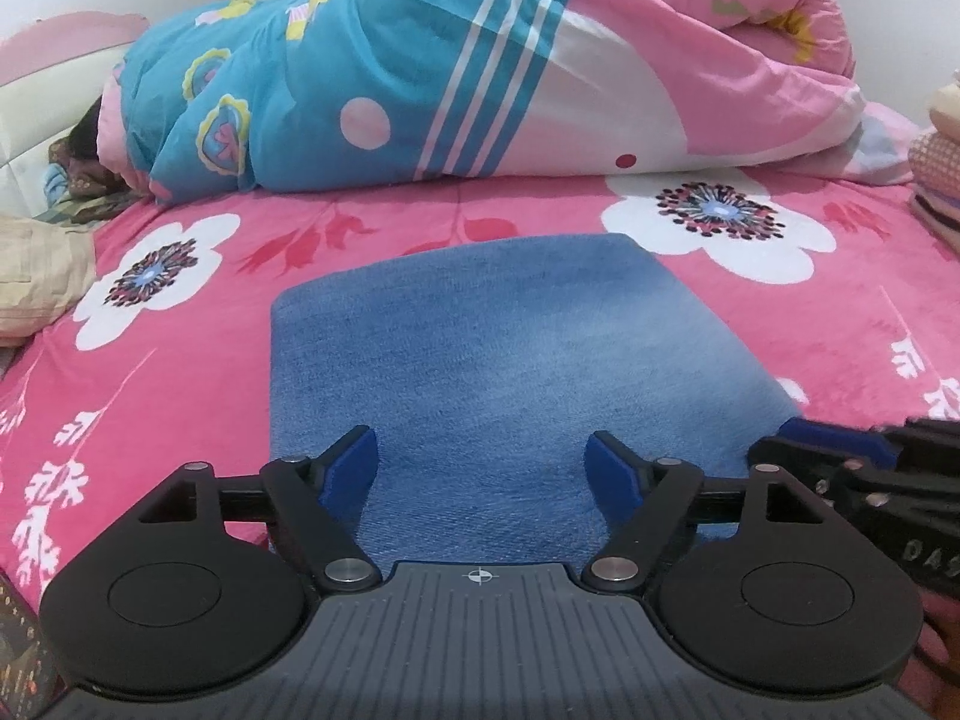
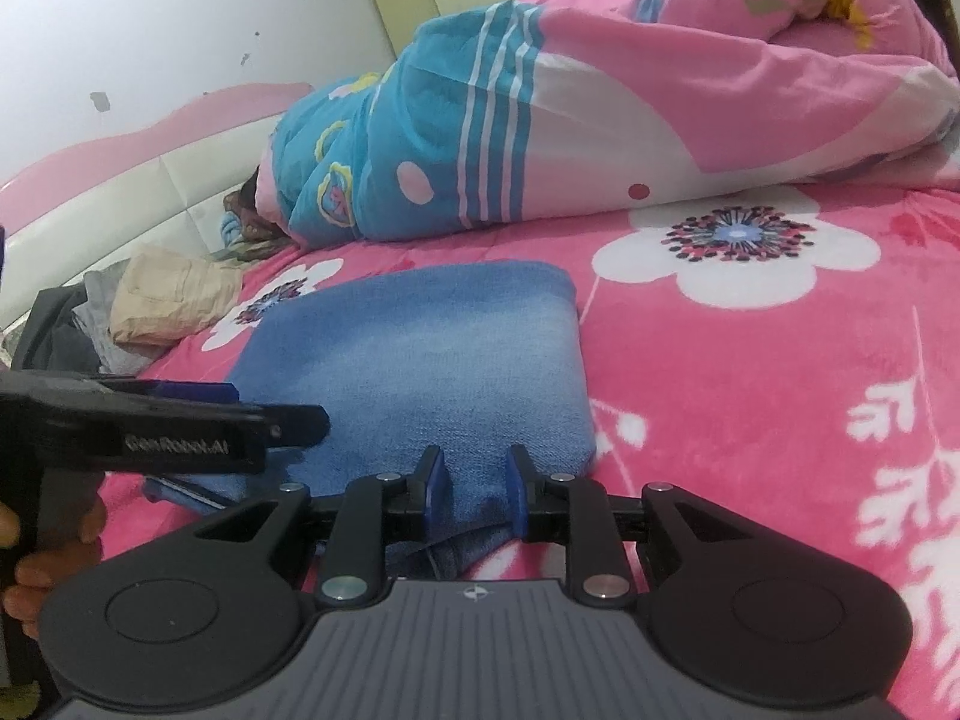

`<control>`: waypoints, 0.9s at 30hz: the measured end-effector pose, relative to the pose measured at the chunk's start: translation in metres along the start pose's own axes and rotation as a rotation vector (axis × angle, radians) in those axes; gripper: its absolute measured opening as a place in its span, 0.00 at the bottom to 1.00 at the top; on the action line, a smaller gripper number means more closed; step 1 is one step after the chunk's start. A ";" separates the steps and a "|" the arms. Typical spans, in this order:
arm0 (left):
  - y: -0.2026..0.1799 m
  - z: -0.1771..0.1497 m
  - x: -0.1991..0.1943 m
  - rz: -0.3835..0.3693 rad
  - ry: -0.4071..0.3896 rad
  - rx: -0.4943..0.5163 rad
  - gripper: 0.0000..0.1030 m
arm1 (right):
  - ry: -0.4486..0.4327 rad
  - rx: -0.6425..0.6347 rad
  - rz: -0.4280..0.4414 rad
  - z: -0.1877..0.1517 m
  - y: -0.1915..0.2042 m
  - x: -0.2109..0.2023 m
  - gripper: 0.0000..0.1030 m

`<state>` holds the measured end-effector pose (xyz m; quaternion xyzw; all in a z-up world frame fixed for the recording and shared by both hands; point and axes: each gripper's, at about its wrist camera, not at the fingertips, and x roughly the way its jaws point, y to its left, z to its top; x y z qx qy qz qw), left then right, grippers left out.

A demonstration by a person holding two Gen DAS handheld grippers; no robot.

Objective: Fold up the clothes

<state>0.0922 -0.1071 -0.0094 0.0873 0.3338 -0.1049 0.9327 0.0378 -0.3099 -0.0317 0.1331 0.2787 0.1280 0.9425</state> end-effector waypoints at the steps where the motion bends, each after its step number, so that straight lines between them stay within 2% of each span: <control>1: 0.000 0.000 0.000 0.000 0.001 0.000 0.77 | -0.007 0.003 0.004 0.003 0.000 -0.002 0.30; 7: 0.000 0.000 0.000 0.002 0.004 0.000 0.78 | -0.039 -0.005 -0.003 0.017 0.001 0.001 0.32; 14: -0.002 -0.002 -0.001 0.006 0.002 0.012 0.80 | -0.038 -0.027 -0.012 0.004 -0.001 0.014 0.33; 18: -0.001 -0.003 -0.002 -0.002 -0.005 0.003 0.81 | -0.024 -0.021 -0.018 0.018 0.002 0.010 0.34; 23: 0.002 -0.007 -0.004 -0.022 -0.033 0.004 0.82 | -0.066 -0.029 -0.027 0.042 0.002 0.013 0.34; 25: 0.003 -0.010 -0.006 -0.036 -0.048 0.005 0.82 | -0.050 -0.025 -0.025 0.045 0.000 0.023 0.34; 27: 0.005 -0.012 -0.008 -0.050 -0.062 0.006 0.83 | 0.002 -0.016 -0.020 0.042 -0.005 0.038 0.33</control>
